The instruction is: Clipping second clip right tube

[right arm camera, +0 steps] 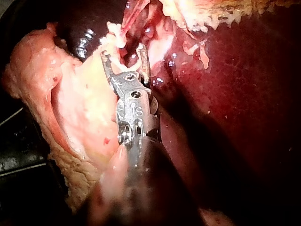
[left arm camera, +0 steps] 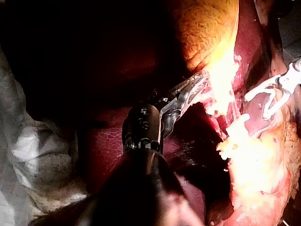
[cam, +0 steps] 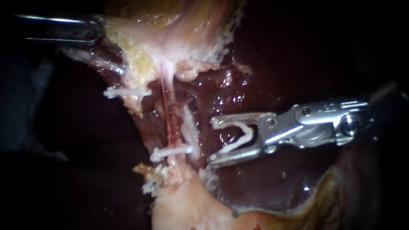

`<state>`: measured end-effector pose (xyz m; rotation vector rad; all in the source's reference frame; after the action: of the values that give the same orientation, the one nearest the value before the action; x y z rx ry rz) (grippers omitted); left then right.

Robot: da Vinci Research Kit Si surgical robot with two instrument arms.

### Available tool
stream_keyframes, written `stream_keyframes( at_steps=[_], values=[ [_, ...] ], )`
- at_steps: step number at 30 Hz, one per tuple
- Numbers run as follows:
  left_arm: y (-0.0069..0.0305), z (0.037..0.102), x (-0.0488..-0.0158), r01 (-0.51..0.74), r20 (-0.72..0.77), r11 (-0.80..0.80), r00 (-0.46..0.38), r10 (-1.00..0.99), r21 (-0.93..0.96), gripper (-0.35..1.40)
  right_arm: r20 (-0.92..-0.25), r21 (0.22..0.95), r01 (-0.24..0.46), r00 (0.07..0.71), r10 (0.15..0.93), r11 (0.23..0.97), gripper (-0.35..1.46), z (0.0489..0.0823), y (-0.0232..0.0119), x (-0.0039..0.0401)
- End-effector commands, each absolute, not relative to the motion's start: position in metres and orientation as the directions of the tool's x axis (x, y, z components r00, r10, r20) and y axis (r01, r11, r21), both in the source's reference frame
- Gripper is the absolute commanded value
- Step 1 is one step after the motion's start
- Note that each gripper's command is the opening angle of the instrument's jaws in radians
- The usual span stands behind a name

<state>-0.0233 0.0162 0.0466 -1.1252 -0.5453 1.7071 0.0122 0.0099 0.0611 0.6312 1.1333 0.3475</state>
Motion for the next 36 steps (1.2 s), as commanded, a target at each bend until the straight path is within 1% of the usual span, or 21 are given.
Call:
stream_keyframes(
  at_steps=[1, 10, 14, 22, 27, 32, 36],
  values=[
    [0.0162, 0.0466, -0.0233, -0.482, -0.431, -0.418, -0.089, 0.898, -0.770, -0.35, -0.721, 0.637, 0.053, 0.393, 0.571, 0.769, 0.50, 0.0613, 0.0099, 0.0127],
    [0.0161, 0.0466, -0.0234, -0.482, -0.432, -0.418, -0.089, 0.898, -0.770, -0.35, -0.683, 0.691, 0.048, 0.369, 0.630, 0.721, 0.50, 0.0629, 0.0101, 0.0162],
    [0.0161, 0.0466, -0.0234, -0.483, -0.432, -0.418, -0.089, 0.898, -0.770, -0.35, -0.674, 0.702, 0.051, 0.368, 0.640, 0.710, 0.50, 0.0636, 0.0102, 0.0176],
    [0.0161, 0.0467, -0.0234, -0.483, -0.432, -0.418, -0.089, 0.898, -0.769, -0.35, -0.656, 0.733, 0.079, 0.343, 0.672, 0.675, 0.50, 0.0644, 0.0098, 0.0201],
    [0.0162, 0.0467, -0.0234, -0.483, -0.432, -0.418, -0.089, 0.898, -0.769, -0.35, -0.650, 0.743, 0.098, 0.344, 0.678, 0.662, 0.50, 0.0645, 0.0097, 0.0208],
    [0.0162, 0.0467, -0.0234, -0.483, -0.432, -0.418, -0.089, 0.898, -0.769, -0.35, -0.650, 0.746, 0.107, 0.330, 0.684, 0.657, 0.50, 0.0644, 0.0095, 0.0211],
    [0.0162, 0.0467, -0.0234, -0.483, -0.432, -0.418, -0.089, 0.898, -0.769, -0.35, -0.646, 0.755, 0.131, 0.316, 0.695, 0.642, 0.50, 0.0639, 0.0092, 0.0212]
  ],
)
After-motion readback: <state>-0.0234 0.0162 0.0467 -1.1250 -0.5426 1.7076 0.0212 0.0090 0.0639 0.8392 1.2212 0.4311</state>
